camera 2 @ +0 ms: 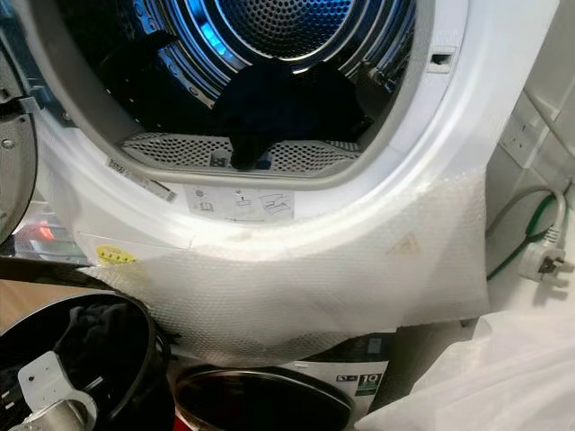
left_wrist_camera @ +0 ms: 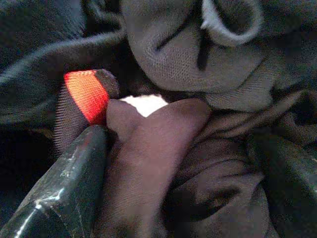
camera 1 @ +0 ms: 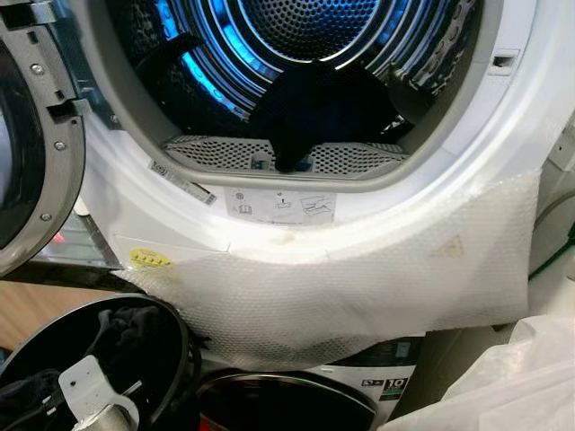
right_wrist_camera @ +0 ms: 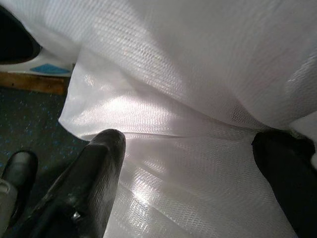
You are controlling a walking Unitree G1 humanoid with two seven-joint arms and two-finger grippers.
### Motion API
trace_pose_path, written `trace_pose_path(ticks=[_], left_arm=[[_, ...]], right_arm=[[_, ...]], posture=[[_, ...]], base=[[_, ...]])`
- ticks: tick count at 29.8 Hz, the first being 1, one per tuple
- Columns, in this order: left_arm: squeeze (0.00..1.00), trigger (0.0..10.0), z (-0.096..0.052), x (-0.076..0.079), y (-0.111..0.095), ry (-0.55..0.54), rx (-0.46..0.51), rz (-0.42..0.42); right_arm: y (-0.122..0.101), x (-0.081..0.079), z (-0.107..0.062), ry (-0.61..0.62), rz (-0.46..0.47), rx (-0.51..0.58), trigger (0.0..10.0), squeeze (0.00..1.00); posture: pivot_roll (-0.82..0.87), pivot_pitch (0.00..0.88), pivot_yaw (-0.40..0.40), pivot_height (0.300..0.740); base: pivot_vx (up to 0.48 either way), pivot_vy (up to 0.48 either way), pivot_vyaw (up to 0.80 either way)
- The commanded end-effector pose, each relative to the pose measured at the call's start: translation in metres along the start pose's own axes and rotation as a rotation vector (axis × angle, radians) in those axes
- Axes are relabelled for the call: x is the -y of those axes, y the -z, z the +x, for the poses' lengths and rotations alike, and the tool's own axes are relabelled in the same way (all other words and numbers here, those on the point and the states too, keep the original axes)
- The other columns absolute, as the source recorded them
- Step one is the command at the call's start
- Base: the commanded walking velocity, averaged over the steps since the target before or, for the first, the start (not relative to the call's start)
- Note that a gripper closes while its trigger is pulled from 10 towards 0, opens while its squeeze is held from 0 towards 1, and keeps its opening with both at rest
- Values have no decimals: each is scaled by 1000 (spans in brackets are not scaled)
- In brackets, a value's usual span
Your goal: Clothes washing
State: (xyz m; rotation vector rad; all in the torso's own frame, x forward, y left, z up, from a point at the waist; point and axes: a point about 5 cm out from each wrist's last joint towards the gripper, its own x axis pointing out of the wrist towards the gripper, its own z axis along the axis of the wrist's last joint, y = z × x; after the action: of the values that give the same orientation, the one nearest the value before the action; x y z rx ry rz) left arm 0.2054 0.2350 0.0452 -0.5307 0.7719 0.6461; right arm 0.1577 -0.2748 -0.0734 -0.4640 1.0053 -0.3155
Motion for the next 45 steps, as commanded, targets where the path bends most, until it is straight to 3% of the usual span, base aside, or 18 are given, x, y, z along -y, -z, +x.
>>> trace_pose_path(ticks=[1, 7, 8, 28, 45], left_arm=[[0, 10000, 4, -1, 15, -11, -86, 6], [0, 9882, 9, -2, 18, -15, -112, 7], [0, 0, 11, -1, 15, -8, -104, -7], [0, 0, 9, 23, 18, 72, -73, -42], [0, 0, 2, 20, 20, 73, -59, -68]], right_arm=[[-5, 11, 3, 33, -16, 15, 10000, 0], [-10, 12, 3, 36, -11, 24, 10000, 0], [-11, 12, 4, 37, -12, 27, 10000, 0], [-18, 17, 5, 43, -40, 43, 10000, 0], [-17, 7, 4, 5, -67, 37, 10000, 0]], posture=[[134, 0, -38, 740], [130, 0, -40, 740], [129, 0, -42, 740], [125, 0, -80, 740], [155, 0, -80, 740]], base=[[0, 0, 0], [0, 0, 0], [0, 0, 0], [0, 0, 0], [0, 0, 0]])
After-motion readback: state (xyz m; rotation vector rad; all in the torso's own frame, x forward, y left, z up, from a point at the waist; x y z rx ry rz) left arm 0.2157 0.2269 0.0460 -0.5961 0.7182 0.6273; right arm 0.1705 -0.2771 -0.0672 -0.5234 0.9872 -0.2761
